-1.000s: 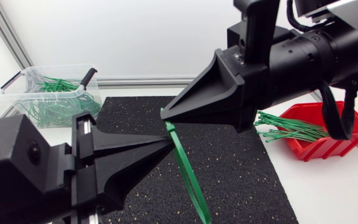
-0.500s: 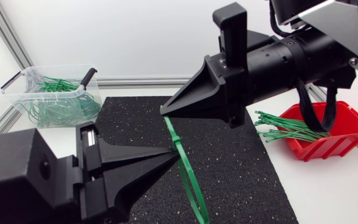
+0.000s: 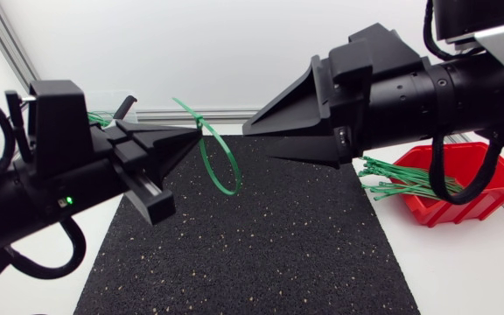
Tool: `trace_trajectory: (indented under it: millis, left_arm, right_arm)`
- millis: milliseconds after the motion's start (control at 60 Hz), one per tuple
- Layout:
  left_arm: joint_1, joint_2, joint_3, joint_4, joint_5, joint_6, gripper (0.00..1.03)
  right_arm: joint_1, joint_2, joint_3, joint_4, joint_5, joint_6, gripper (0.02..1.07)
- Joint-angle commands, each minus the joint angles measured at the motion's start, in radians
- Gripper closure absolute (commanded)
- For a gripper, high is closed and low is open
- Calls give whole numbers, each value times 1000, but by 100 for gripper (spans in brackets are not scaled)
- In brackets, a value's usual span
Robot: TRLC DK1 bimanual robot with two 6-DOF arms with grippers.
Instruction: Take a green cable tie from the red box, thread the tail through the head to close it, then place it in the transparent bin on the left.
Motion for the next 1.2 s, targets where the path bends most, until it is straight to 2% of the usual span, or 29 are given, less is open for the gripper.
trace_trajectory:
  millis: [0,150,233,333,433,583,750,783,800,817,850,867,883,900,1017,1183]
  left_arm:
    - [91,34,80,-14,8,-30,99]
    - [301,85,173,-7,3,-44,99]
    - [473,151,235,47,-3,-64,99]
    - [622,278,328,85,-46,-77,99]
    - [752,433,453,61,-55,-115,99]
    - [836,626,588,-8,-98,-124,99]
    - [850,751,624,-62,-167,-86,97]
    - [846,767,629,-106,-181,-64,88]
    - [841,777,629,-128,-186,-63,74]
    - [841,780,627,-131,-187,-63,69]
    - [836,784,620,-131,-209,-58,46]
    - [830,783,612,-132,-239,-47,20]
    - [829,783,609,-131,-253,-43,9]
    - [827,781,607,-131,-261,-41,2]
    - [818,741,583,-148,-292,-38,3]
    - [796,646,496,-159,-295,-11,3]
  right_arm:
    - [-13,-5,-32,29,21,-43,6]
    - [-16,-31,-58,50,56,-67,6]
    - [-13,-53,-72,50,90,-86,6]
    - [0,-79,-86,50,134,-106,6]
    - [3,-96,-101,61,157,-116,6]
    - [16,-123,-127,62,173,-116,6]
    - [23,-157,-152,58,180,-110,6]
    - [23,-165,-156,55,180,-109,6]
    - [23,-173,-159,52,182,-109,6]
    - [23,-176,-161,49,182,-110,6]
    - [23,-182,-163,39,185,-110,6]
    - [24,-186,-164,36,186,-112,6]
    - [26,-191,-166,36,189,-112,6]
    - [27,-194,-167,35,191,-113,6]
    - [26,-217,-175,29,226,-141,6]
    - [-28,-248,-186,13,340,-251,6]
